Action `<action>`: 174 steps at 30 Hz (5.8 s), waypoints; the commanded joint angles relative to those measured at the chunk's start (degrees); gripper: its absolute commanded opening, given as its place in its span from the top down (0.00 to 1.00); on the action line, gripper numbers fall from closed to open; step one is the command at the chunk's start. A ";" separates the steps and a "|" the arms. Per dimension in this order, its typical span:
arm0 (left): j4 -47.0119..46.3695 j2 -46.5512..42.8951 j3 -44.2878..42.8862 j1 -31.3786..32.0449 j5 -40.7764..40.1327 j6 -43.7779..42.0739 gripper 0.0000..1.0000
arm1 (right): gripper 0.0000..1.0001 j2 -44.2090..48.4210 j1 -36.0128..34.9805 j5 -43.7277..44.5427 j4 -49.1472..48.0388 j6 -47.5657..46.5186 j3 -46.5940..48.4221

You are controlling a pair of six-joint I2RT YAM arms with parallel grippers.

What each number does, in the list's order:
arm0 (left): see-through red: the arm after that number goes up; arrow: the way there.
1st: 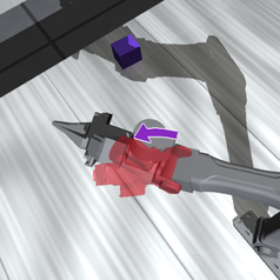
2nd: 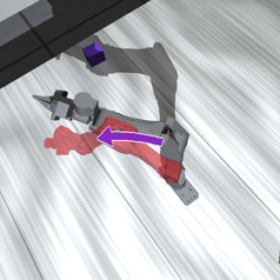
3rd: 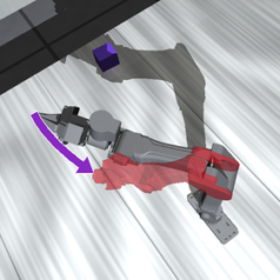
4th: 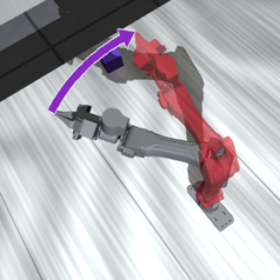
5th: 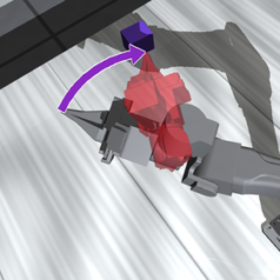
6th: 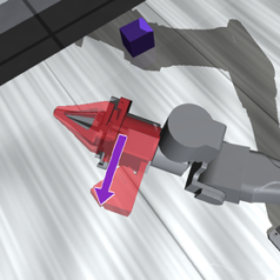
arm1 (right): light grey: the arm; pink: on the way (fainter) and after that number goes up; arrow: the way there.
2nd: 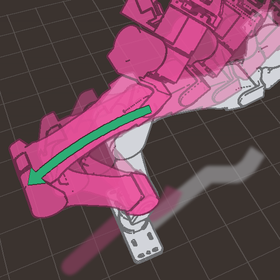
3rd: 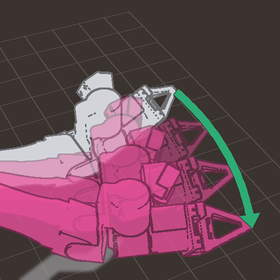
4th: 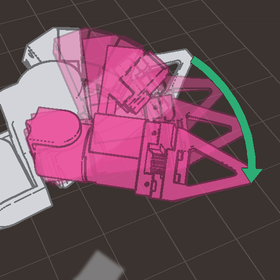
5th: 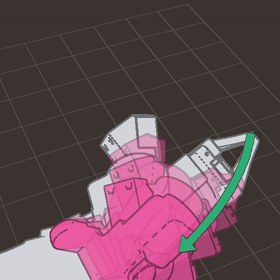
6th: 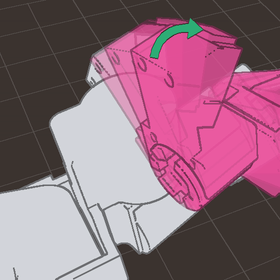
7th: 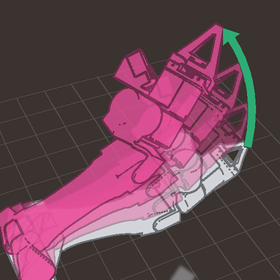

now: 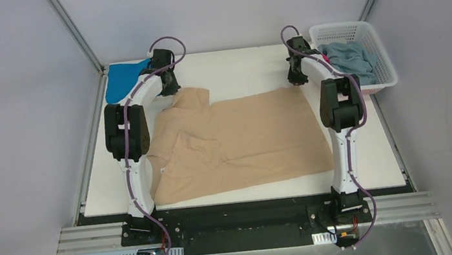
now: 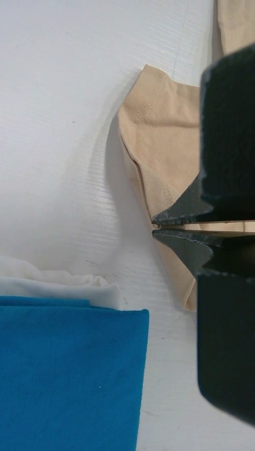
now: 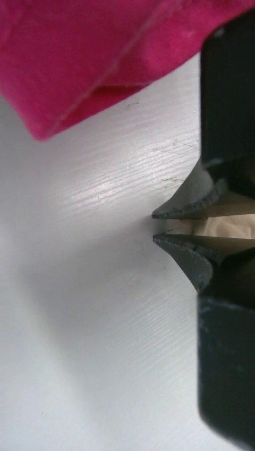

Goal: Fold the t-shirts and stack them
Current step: Grab the side of the flattened tshirt furthest away from the robot with both arms, then fold the other side of the tshirt into a rectangle, then rotate the tshirt 90 degrees

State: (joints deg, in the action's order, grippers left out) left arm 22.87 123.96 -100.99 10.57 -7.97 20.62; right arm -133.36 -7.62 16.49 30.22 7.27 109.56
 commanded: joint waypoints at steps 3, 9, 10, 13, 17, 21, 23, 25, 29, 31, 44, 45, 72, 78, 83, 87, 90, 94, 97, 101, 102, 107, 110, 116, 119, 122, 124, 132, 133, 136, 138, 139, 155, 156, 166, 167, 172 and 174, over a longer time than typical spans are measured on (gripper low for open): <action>-0.88 -5.69 1.55 0.59 0.22 1.85 1.00 | 0.99 4.22 -1.63 3.76 1.37 0.60 -3.20; -1.03 -8.08 3.61 0.63 0.99 2.23 1.00 | 1.00 7.65 -2.11 5.09 -0.69 0.03 -6.53; -1.19 -9.04 4.22 0.60 1.28 2.15 1.00 | 1.00 8.73 -2.20 4.53 -1.17 -0.31 -7.21; -1.72 -11.52 6.64 0.68 2.55 2.48 1.00 | 1.00 12.00 -2.60 3.74 -1.73 -0.85 -9.06; -2.77 -15.84 12.10 1.06 3.39 3.29 1.00 | 1.00 17.16 -2.86 2.01 -2.59 -0.43 -14.15; -3.39 -21.79 19.80 2.46 2.36 3.87 1.00 | 1.00 21.43 -3.28 1.42 -3.08 0.23 -19.28; -3.53 -25.66 23.83 3.22 0.86 4.63 1.00 | 1.00 23.21 -3.43 1.25 -3.06 0.54 -21.49; -3.54 -29.17 27.93 3.84 -0.33 5.80 1.00 | 1.00 25.18 -3.59 1.20 -3.07 0.86 -23.70; -3.54 -36.83 35.23 5.19 -2.18 7.35 1.00 | 1.00 29.68 -3.93 2.05 -2.77 1.17 -28.19; -3.54 -40.58 38.68 6.26 -2.55 8.63 1.00 | 1.00 31.72 -4.12 3.42 -2.76 1.53 -30.26; 2.30 -62.50 51.43 10.48 -5.75 15.57 1.00 | 1.00 44.35 -4.25 6.39 -1.51 3.67 -41.41; 3.00 -63.43 51.66 10.52 -5.23 16.28 1.00 | 1.00 44.80 -4.29 7.03 -1.03 3.76 -41.60; 17.03 -80.02 49.32 10.70 -0.07 19.13 1.00 | 1.00 50.70 -3.65 14.36 3.20 1.88 -41.43; 18.37 -82.46 53.49 10.71 2.53 21.31 1.00 | 1.00 50.06 -3.42 13.79 4.08 1.48 -42.45; 20.80 -85.05 56.78 10.70 1.65 22.87 1.00 | 1.00 49.89 -3.39 13.61 4.34 2.07 -44.29; 20.81 -85.23 60.06 10.70 2.65 23.92 1.00 | 1.00 49.74 -3.43 12.68 3.14 2.46 -46.52; 20.81 -84.80 62.59 10.70 3.73 25.21 1.00 | 1.00 48.88 -3.60 12.36 2.45 3.38 -47.78; 20.81 -84.88 64.83 10.71 3.91 26.82 1.00 | 1.00 47.52 -3.68 13.81 1.92 4.84 -49.81; 20.78 -85.31 66.36 10.70 4.49 27.53 1.00 | 1.00 46.65 -3.69 15.05 2.01 6.07 -50.76; 20.73 -85.93 67.75 10.73 7.46 28.77 1.00 | 1.00 45.21 -3.84 16.20 1.72 7.36 -51.85; 20.72 -86.25 68.12 10.78 7.83 29.06 1.00 | 1.00 44.89 -3.81 16.30 1.65 7.40 -51.97; 20.72 -86.76 67.76 10.87 14.01 30.76 1.00 | 1.00 43.85 -4.07 17.56 1.93 7.80 -51.98; 20.86 -87.08 66.14 10.88 15.72 30.30 1.00 | 1.00 43.80 -4.07 18.00 2.20 7.86 -51.69; 22.29 -86.74 63.30 10.88 15.72 30.06 1.00 | 1.00 43.67 -4.15 18.86 2.73 7.98 -51.64; 24.61 -85.73 63.71 10.88 12.20 29.58 1.00 | 0.95 43.06 -4.11 19.12 3.25 7.98 -51.50; 27.71 -84.14 64.61 10.88 6.39 30.14 1.00 | 0.90 42.96 -4.13 19.59 3.69 8.45 -51.31; 27.69 -83.36 65.56 10.92 7.33 30.23 1.00 | 0.86 43.32 -4.14 19.64 3.94 8.78 -51.04; 35.19 -80.04 61.10 11.13 5.18 30.93 0.02 | 0.18 48.06 -5.11 19.00 7.15 11.26 -48.78; 35.22 -80.61 60.30 11.14 4.71 30.94 0.01 | 0.08 49.72 -5.62 18.64 6.95 10.87 -48.86; 34.19 -82.67 56.98 11.22 2.86 30.25 0.01 | 0.01 55.99 -6.86 13.24 6.30 10.83 -49.51; 31.92 -83.57 54.15 11.25 4.00 27.64 0.01 | 0.01 60.91 -8.01 0.77 2.67 9.28 -51.32; 30.14 -83.94 53.13 11.24 4.76 26.87 0.01 | 0.01 63.11 -8.94 -7.69 -0.24 7.41 -52.90; 2.82 -51.76 49.59 3.58 7.51 22.13 0.01 | 0.12 38.98 -54.55 -27.24 -29.33 -16.15 -48.59; 0.20 -49.60 50.59 2.30 10.30 22.08 0.01 | 0.14 36.44 -55.60 -25.59 -29.38 -17.27 -46.82; -5.68 -41.50 54.76 0.07 15.51 23.13 0.01 | 0.39 26.42 -59.83 -19.01 -33.07 -22.58 -42.35; -5.91 -41.56 55.23 -0.01 15.59 23.27 0.01 | 0.42 26.06 -60.31 -18.55 -33.16 -23.05 -42.08; -6.17 -42.83 56.63 -0.01 15.21 23.67 0.01 | 0.48 25.31 -62.20 -12.28 -35.09 -24.94 -42.18; -6.13 -43.23 57.01 -0.06 15.02 23.88 0.01 | 0.50 24.98 -62.81 -10.07 -35.35 -25.18 -41.92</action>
State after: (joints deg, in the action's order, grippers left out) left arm 17.74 82.46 -45.01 11.11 6.59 44.03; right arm -107.66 -69.14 0.97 -1.37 -15.53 65.45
